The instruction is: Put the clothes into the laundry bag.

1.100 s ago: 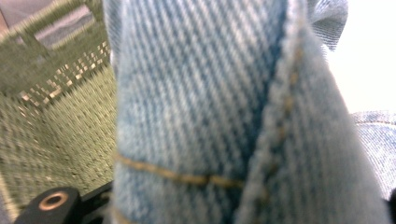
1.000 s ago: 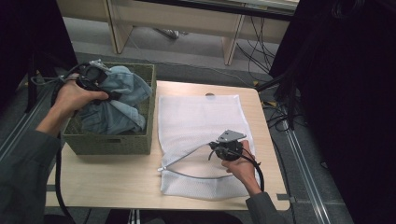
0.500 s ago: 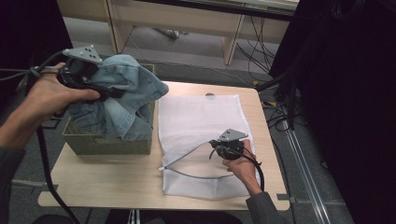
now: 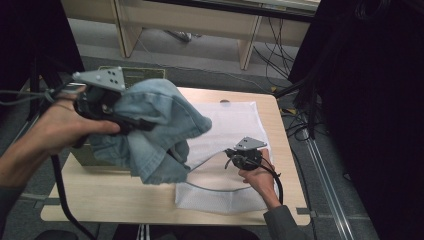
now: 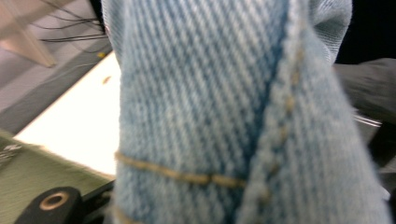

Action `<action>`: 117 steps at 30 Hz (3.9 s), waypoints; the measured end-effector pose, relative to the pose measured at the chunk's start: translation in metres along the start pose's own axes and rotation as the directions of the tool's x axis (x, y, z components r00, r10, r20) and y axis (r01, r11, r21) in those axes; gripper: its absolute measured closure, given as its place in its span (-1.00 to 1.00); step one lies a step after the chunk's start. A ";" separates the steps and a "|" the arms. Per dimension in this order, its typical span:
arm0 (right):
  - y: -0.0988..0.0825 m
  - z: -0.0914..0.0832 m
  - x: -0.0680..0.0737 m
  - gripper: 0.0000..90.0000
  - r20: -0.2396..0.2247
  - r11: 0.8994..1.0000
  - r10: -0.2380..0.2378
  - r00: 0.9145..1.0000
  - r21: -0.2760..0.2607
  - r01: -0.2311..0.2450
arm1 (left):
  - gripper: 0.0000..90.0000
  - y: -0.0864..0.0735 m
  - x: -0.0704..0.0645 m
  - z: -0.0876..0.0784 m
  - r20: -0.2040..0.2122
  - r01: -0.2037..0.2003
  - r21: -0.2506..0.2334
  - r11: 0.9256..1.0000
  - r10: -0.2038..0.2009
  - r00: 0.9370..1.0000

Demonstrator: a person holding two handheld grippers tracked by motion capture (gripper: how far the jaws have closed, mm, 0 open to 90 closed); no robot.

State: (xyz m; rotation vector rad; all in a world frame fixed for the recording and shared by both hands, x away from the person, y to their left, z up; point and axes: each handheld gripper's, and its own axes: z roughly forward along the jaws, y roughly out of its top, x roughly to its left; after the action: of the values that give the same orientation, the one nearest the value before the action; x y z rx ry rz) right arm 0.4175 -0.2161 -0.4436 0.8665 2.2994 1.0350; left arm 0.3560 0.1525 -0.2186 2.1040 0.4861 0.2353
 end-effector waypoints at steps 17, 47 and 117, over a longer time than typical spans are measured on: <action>0.005 -0.010 -0.008 1.00 -0.009 0.998 0.040 0.999 -0.050 -0.040 | 0.26 -0.051 -0.038 0.136 0.221 -0.013 0.079 0.997 -0.005 0.975; 0.006 -0.020 -0.009 1.00 -0.015 0.996 0.056 0.998 -0.065 -0.057 | -0.60 -0.080 -0.035 0.245 0.091 0.088 0.235 0.968 -0.112 0.990; 0.007 0.017 0.079 0.57 -0.291 0.976 -0.164 0.943 0.090 0.198 | 0.96 -0.085 0.033 0.226 -0.078 -0.036 0.088 0.996 0.043 0.996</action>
State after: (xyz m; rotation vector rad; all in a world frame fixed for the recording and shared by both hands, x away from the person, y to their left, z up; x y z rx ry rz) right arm 0.3759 -0.1480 -0.4602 0.5638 2.6448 1.0024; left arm 0.4432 0.0358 -0.4140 2.1962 0.5109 0.3275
